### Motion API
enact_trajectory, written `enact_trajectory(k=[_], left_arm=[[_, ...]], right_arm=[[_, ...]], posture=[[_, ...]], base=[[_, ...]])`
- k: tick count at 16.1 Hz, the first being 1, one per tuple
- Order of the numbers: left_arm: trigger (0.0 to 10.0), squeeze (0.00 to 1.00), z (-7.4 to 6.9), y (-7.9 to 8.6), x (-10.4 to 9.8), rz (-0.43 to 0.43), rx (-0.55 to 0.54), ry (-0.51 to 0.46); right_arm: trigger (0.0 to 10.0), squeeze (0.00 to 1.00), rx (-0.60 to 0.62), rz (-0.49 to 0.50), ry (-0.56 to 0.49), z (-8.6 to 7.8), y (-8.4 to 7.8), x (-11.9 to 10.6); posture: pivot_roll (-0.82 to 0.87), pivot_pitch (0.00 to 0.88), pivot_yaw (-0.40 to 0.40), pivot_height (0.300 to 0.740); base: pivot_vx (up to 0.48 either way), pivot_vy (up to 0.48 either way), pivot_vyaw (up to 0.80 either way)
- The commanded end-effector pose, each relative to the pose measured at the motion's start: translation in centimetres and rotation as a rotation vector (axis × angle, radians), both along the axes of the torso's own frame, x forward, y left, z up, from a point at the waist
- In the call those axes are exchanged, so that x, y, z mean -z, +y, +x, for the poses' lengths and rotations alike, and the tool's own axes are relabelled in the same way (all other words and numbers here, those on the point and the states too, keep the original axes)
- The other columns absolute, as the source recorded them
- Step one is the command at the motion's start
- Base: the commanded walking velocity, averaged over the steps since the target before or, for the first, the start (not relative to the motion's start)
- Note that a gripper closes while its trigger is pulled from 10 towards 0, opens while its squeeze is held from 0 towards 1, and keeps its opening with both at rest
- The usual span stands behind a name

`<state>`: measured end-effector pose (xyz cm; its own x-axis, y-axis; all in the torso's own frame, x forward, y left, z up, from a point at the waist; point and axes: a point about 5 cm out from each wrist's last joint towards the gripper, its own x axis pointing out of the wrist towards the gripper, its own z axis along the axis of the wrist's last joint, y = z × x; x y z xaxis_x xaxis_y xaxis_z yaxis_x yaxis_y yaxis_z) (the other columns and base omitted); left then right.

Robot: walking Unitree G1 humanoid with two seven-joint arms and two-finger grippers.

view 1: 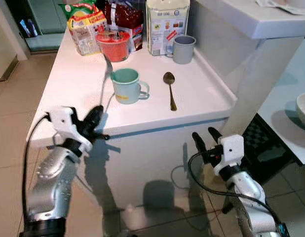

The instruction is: Setting the table

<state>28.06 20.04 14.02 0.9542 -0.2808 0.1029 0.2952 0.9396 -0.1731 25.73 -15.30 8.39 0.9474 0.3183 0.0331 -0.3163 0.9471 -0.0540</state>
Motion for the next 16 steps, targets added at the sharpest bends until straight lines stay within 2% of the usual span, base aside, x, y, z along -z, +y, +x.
enact_trajectory(k=[1,3,9,16], left_arm=[[0.0,0.0,0.1,0.03,-0.13,0.016,-0.009,-0.007],[0.0,0.0,0.17,-0.06,-0.16,0.014,-0.006,-0.008],[0.0,0.0,0.18,-0.33,-0.04,0.014,0.003,-0.009],[0.0,0.0,0.6,-0.77,-0.28,0.055,0.02,-0.016]], right_arm=[[10.0,0.0,-0.001,0.009,0.003,0.03,-0.08,-0.07],[10.0,0.0,-0.001,0.009,-0.001,-0.02,-0.07,-0.2],[10.0,0.0,-0.006,0.011,-0.003,-0.03,0.24,-0.48],[10.0,0.0,-0.003,0.015,0.003,-0.24,0.39,-0.43]], posture=[[0.05,0.0,0.024,0.74],[0.05,0.0,0.025,0.74],[0.05,0.0,0.026,0.74],[0.04,0.0,0.033,0.74]], base=[[-0.48,0.0,0.0],[-0.48,0.0,0.0],[0.0,0.0,0.0],[0.0,0.0,0.0]])
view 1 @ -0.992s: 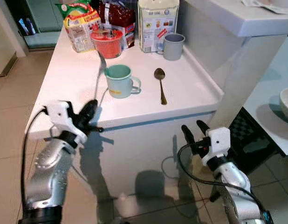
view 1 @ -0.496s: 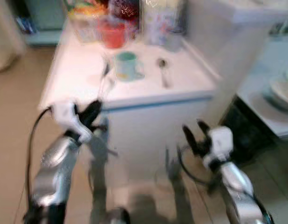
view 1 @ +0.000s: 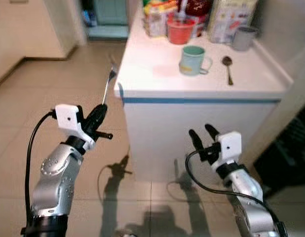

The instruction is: Setting the table

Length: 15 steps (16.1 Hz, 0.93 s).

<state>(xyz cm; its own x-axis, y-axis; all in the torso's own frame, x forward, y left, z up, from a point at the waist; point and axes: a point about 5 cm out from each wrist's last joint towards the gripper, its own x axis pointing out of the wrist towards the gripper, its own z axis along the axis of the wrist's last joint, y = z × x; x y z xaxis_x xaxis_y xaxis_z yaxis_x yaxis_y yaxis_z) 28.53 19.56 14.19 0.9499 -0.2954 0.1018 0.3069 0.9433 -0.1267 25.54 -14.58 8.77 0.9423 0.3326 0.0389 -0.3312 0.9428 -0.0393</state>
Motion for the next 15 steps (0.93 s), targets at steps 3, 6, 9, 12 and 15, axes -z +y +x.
enact_trajectory(k=[3,6,9,12,15], left_arm=[[0.0,0.0,0.1,-0.4,-0.2,0.007,0.013,-0.01],[0.0,0.0,0.3,-0.6,-0.3,0.016,0.011,-0.014],[0.0,0.0,0.5,-0.7,-0.1,0.037,0.008,0.01],[0.0,0.0,0.9,-0.5,0.2,0.09,-0.029,0.034],[0.0,0.0,1.0,-0.3,0.4,0.107,-0.052,0.047]], right_arm=[[10.0,0.0,0.017,-0.002,0.011,-0.1,-0.4,0.2],[10.0,0.0,0.02,-0.004,0.021,0.0,-0.7,0.6],[10.0,0.0,0.02,-0.004,0.026,0.0,-0.8,0.9],[10.0,0.0,0.018,-0.002,0.029,0.0,-0.7,1.1],[10.0,0.0,0.017,-0.001,0.031,0.0,-0.7,1.3]], posture=[[0.04,0.0,0.034,0.74],[0.04,0.0,0.034,0.74],[0.05,0.0,0.035,0.74],[0.04,0.0,0.039,0.74],[0.04,0.0,0.041,0.74]], base=[[0.0,-0.313,0.0],[0.0,-0.48,0.0],[0.0,-0.46,0.0],[0.188,-0.401,0.0],[0.316,-0.359,0.0]])
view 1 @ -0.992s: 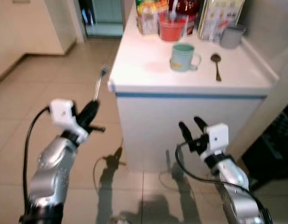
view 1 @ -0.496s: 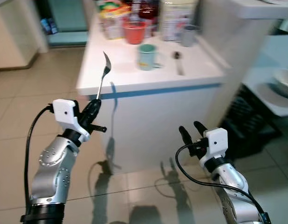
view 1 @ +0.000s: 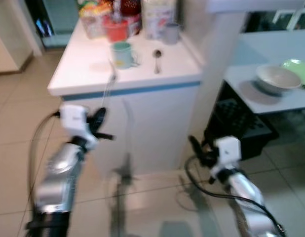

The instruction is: Setting the table

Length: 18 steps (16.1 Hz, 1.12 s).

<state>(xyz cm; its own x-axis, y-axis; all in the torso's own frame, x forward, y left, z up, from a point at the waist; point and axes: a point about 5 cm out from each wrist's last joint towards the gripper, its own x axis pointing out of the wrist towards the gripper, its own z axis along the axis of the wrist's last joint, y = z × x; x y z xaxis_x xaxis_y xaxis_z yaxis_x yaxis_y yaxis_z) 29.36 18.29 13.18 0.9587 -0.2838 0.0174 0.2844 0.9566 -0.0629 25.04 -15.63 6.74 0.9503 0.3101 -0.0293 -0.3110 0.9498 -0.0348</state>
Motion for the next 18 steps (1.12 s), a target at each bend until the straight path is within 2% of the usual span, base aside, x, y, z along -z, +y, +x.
enact_trajectory(k=[1,3,6,9,13,16,18], left_arm=[[0.0,0.0,0.3,1.0,-0.6,0.037,-0.041,-0.019],[0.0,0.0,0.6,0.9,-0.5,0.065,-0.045,-0.019],[0.0,0.0,0.7,0.8,-0.6,0.063,-0.044,-0.023],[0.0,0.0,0.8,0.5,-1.0,0.038,-0.038,-0.047],[0.0,0.0,0.8,0.5,-1.1,0.059,-0.038,-0.052],[0.0,0.0,0.7,0.2,-1.3,0.045,-0.031,-0.077],[0.0,0.0,0.7,0.2,-1.3,0.083,-0.027,-0.073]], right_arm=[[10.0,0.0,-0.007,0.017,-0.035,0.4,0.5,-0.6],[10.0,0.0,-0.007,0.017,-0.037,0.4,0.6,-0.5],[10.0,0.0,-0.006,0.02,-0.038,0.4,0.7,-0.5],[10.0,0.0,-0.004,0.021,-0.043,0.4,0.6,-0.8],[10.0,0.0,-0.002,0.024,-0.058,0.2,0.8,-1.5],[10.0,0.0,-0.007,0.03,-0.061,0.3,1.3,-1.9],[10.0,0.0,-0.008,0.032,-0.058,0.5,1.5,-1.9]], posture=[[0.04,0.0,0.045,0.74],[0.04,0.0,0.049,0.74],[0.04,0.0,0.054,0.74],[0.03,0.0,0.058,0.74],[0.04,0.0,0.063,0.74],[0.04,0.0,0.065,0.74],[0.04,0.0,0.065,0.74]], base=[[0.326,-0.349,0.0],[0.326,-0.349,0.0],[0.326,-0.347,0.0],[0.0,-0.444,0.0],[0.0,-0.454,0.0],[0.0,-0.471,0.0],[0.0,-0.48,0.0]])
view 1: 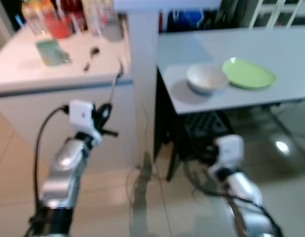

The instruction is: Setting the table

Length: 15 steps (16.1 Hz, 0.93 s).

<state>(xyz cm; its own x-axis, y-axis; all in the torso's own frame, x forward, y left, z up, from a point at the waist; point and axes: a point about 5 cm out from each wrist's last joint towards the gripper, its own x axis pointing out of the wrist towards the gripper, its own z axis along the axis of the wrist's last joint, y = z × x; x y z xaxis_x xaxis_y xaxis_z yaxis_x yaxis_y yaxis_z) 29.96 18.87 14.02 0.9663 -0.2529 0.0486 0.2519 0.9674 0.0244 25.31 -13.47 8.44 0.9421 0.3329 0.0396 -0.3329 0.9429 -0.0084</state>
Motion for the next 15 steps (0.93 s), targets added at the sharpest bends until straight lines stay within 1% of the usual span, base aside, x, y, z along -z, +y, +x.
enact_trajectory(k=[1,4,8,9,10,11,15], left_arm=[[0.0,0.0,0.1,-0.4,-0.4,0.012,0.008,-0.019],[0.0,0.0,0.7,-0.6,-0.3,0.044,-0.009,-0.009],[0.0,0.0,0.7,-0.9,-0.1,0.059,-0.003,-0.001],[0.0,0.0,0.8,-1.0,-0.1,0.076,0.001,-0.001],[0.0,0.0,0.6,-1.7,-0.4,0.137,0.057,-0.045],[0.0,0.0,0.5,-2.1,-0.6,0.143,0.076,-0.057],[0.0,0.0,0.5,-2.2,-1.1,0.125,0.067,-0.081]], right_arm=[[10.0,0.0,0.017,-0.015,0.0,0.2,-0.6,-0.2],[10.0,0.0,0.017,-0.013,-0.001,0.1,-0.4,-0.4],[10.0,0.0,0.021,-0.011,0.0,-0.3,-0.2,-0.5],[10.0,0.0,0.021,-0.01,0.001,-0.4,-0.2,-0.5],[10.0,0.0,0.022,-0.01,0.002,-0.5,-0.2,-0.5],[10.0,0.0,0.022,-0.011,0.004,-0.6,-0.2,-0.5],[10.0,0.0,0.026,-0.013,0.017,-0.8,-0.3,-0.1]], posture=[[0.04,0.0,0.065,0.74],[0.04,0.0,0.074,0.74],[0.03,0.0,0.084,0.74],[0.03,0.0,0.085,0.74],[0.03,0.0,0.085,0.74],[0.03,0.0,0.086,0.74],[0.02,0.0,0.088,0.74]], base=[[0.0,-0.48,0.0],[0.335,-0.34,0.0],[0.351,-0.324,0.0],[0.352,-0.322,0.0],[0.431,0.0,0.0],[0.446,0.0,0.0],[0.448,0.0,0.0]])
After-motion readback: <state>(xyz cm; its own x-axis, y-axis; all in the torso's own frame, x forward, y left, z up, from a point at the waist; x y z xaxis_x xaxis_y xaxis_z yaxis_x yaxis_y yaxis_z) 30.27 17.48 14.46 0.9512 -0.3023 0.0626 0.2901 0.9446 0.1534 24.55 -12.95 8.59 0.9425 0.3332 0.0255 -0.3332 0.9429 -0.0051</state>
